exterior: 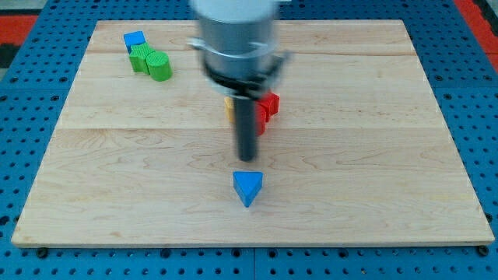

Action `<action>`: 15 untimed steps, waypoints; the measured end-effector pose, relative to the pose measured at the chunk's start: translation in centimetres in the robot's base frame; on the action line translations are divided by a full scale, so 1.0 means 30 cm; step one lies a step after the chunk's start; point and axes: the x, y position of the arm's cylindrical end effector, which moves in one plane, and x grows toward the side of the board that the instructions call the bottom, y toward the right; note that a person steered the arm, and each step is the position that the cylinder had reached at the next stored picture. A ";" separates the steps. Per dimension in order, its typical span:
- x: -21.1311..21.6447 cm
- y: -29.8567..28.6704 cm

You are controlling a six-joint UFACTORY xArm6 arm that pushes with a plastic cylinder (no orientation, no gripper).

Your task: Push the blue triangle to the bottom of the green circle

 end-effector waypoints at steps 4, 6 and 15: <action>0.193 -0.071; 0.006 -0.292; -0.268 -0.559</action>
